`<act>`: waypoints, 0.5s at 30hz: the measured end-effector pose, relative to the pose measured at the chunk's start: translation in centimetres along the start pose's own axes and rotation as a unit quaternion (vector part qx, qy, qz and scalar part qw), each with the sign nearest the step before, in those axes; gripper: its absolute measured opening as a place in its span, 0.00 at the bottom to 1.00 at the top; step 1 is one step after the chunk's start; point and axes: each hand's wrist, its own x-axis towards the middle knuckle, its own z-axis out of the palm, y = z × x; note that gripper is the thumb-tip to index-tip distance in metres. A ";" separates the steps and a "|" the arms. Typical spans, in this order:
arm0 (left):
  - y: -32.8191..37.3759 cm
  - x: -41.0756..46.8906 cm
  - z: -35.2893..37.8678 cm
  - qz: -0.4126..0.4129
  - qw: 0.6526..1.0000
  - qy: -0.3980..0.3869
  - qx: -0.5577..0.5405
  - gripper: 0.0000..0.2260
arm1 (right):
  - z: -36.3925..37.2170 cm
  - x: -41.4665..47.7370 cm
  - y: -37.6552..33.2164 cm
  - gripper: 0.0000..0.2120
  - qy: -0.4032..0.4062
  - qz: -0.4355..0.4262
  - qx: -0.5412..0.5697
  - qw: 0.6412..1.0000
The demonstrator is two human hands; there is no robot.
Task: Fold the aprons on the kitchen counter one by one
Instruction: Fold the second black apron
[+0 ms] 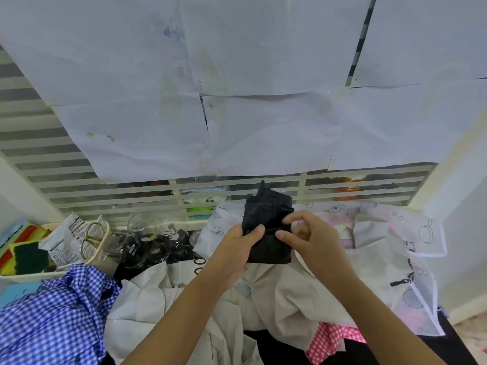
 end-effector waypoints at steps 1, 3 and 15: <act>0.0 0.3 0.3 -0.014 0.999 0.004 -0.034 0.10 | 0.1 0.0 0.2 0.07 0.073 -0.087 -0.091 0.989; 0.1 0.7 0.9 -0.042 0.994 -0.011 -0.103 0.11 | 0.0 0.2 0.3 0.08 0.086 -0.271 -0.177 0.942; 2.3 2.0 -0.6 -0.126 0.911 -0.279 -0.276 0.36 | -2.7 0.9 -0.2 0.21 -0.046 -0.469 -0.310 0.825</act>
